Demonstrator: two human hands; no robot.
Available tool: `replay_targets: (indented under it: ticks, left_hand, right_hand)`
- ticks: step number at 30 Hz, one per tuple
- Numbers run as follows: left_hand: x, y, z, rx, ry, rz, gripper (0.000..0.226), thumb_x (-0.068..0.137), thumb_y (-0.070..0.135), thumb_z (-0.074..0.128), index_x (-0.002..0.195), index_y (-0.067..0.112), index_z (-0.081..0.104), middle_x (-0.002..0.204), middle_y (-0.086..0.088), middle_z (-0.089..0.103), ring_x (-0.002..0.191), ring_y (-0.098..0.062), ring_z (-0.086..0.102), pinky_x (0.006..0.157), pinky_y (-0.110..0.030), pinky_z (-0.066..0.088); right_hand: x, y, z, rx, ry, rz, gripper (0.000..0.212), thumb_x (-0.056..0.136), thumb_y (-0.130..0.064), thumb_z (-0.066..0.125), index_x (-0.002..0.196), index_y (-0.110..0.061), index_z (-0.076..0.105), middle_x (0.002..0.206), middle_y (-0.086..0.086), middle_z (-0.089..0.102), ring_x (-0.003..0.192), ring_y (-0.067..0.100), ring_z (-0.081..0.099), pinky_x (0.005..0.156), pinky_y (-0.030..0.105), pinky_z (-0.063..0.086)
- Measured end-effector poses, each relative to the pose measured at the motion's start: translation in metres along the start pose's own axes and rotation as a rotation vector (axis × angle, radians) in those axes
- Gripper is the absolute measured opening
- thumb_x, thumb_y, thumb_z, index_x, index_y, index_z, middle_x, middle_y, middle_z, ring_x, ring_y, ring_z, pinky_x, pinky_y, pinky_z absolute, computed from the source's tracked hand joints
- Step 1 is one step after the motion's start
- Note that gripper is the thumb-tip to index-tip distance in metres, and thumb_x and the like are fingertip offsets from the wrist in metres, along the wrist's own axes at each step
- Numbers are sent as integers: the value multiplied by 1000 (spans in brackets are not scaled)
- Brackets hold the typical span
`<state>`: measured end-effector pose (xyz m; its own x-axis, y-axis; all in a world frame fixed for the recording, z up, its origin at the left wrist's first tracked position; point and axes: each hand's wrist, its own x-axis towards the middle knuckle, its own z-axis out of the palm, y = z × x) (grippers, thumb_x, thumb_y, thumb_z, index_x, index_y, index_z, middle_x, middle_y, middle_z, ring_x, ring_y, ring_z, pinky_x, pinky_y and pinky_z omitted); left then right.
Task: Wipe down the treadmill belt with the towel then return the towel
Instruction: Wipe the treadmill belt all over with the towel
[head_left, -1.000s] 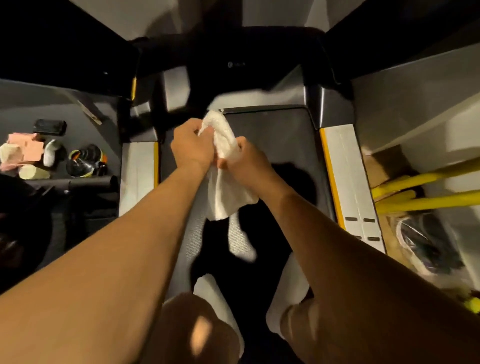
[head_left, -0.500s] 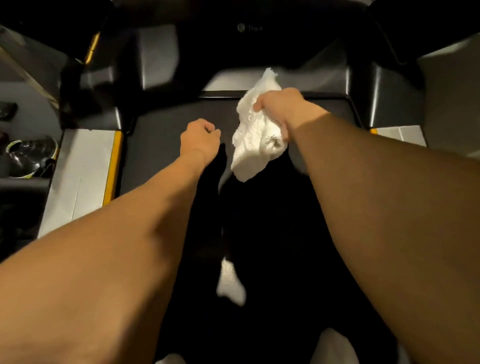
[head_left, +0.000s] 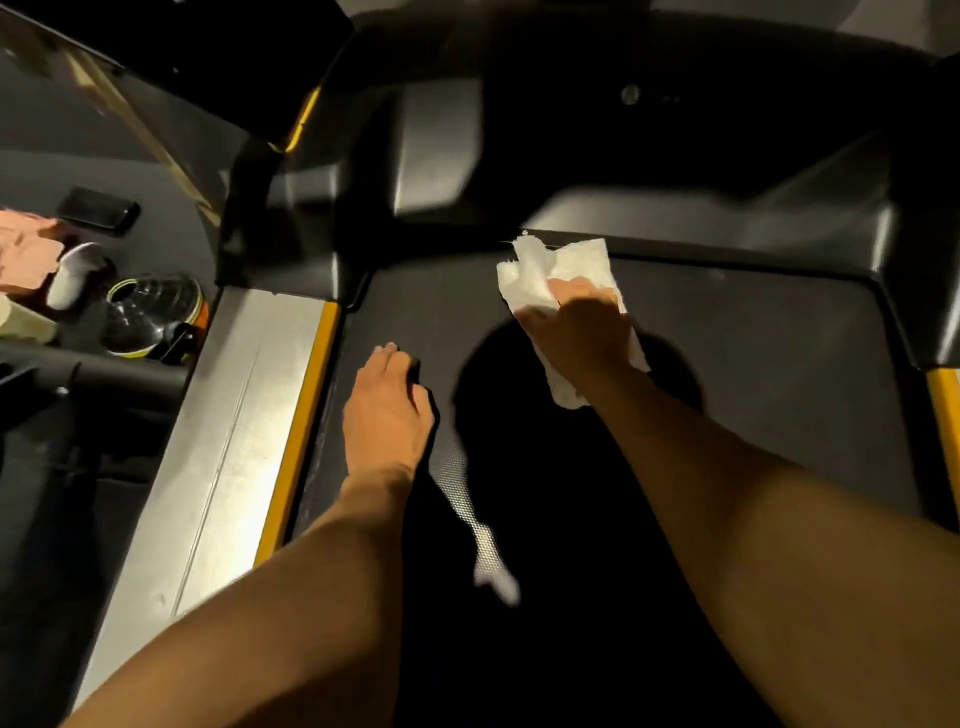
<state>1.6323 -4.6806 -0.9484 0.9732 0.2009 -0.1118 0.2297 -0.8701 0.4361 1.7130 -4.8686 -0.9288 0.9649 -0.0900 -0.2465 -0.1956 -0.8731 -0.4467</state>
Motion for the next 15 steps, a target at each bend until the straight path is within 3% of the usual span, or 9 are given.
replay_targets:
  ticks: [3, 6, 8, 12, 15]
  left_hand:
    - [-4, -5, 16, -48, 24, -7, 41, 93, 13, 50, 133, 11, 51, 151, -2, 36, 141, -18, 27, 113, -27, 22]
    - [-3, -10, 24, -22, 31, 18, 46, 93, 12, 50, 138, 7, 45, 153, -6, 31, 143, -23, 23, 114, -28, 16]
    - [-4, -7, 22, -68, 21, 13, 52, 93, 7, 50, 143, 5, 36, 153, -10, 28, 143, -26, 21, 116, -31, 15]
    - [-2, -13, 21, -201, 52, -40, 54, 94, 16, 49, 146, 16, 33, 154, -2, 28, 143, -16, 21, 114, -23, 17]
    - [-3, -17, 26, -129, 48, 66, 44, 92, 22, 44, 131, 4, 52, 147, -15, 38, 139, -30, 29, 112, -36, 29]
  right_hand:
    - [15, -4, 7, -256, 86, -151, 44, 86, -48, 56, 110, -11, 59, 110, 12, 59, 104, 36, 54, 87, 44, 42]
    - [41, -27, 4, -128, 209, -227, 34, 93, -38, 49, 102, -9, 64, 101, 12, 66, 96, 31, 61, 75, 33, 42]
    - [48, -51, 14, -138, 243, -357, 32, 96, -37, 43, 103, -14, 65, 96, 9, 68, 91, 28, 64, 68, 32, 39]
    - [31, -77, 43, -263, 37, -477, 36, 89, -44, 51, 118, -23, 58, 118, 5, 60, 109, 30, 53, 84, 39, 39]
    - [32, -70, 44, -374, 80, -330, 56, 80, -51, 56, 128, -24, 48, 136, 10, 43, 124, 33, 39, 95, 47, 34]
